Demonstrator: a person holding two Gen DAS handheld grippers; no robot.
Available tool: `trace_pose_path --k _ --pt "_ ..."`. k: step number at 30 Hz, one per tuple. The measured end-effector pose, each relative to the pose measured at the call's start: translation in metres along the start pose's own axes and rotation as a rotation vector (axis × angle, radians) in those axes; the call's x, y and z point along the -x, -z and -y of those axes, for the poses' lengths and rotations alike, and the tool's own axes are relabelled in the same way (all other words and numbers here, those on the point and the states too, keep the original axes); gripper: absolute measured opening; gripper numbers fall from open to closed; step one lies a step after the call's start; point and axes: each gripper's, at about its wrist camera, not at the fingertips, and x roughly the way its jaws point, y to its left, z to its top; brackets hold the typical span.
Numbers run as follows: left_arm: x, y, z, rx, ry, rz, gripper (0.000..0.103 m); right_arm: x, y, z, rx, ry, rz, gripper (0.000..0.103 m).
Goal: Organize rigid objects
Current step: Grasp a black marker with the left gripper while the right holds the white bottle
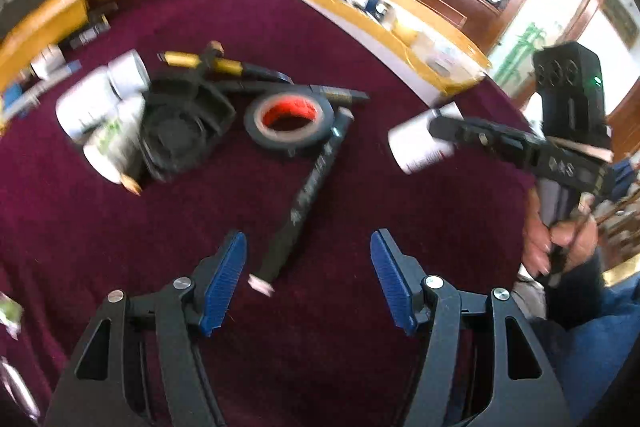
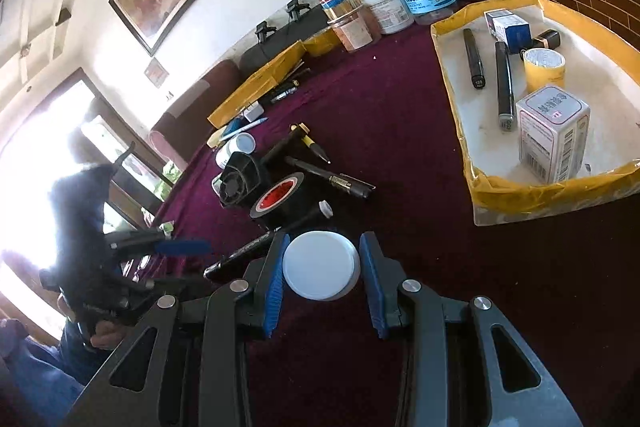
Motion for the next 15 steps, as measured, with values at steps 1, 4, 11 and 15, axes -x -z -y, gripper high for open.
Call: trace_pose_path --k 1,4,11,15 --pt "0.000 -0.003 0.000 -0.001 -0.021 0.011 0.064 0.000 0.000 -0.002 0.009 0.007 -0.007 0.032" --pt "-0.007 -0.015 -0.002 0.023 -0.020 -0.003 0.064 0.003 0.003 -0.006 0.041 0.029 -0.023 0.032" --pt "-0.037 -0.026 0.014 -0.030 -0.100 -0.052 0.056 0.008 0.026 -0.017 0.160 0.115 -0.142 0.032" --pt "-0.039 -0.021 0.020 -0.073 -0.177 -0.038 0.041 0.010 0.034 -0.018 0.175 0.133 -0.191 0.033"
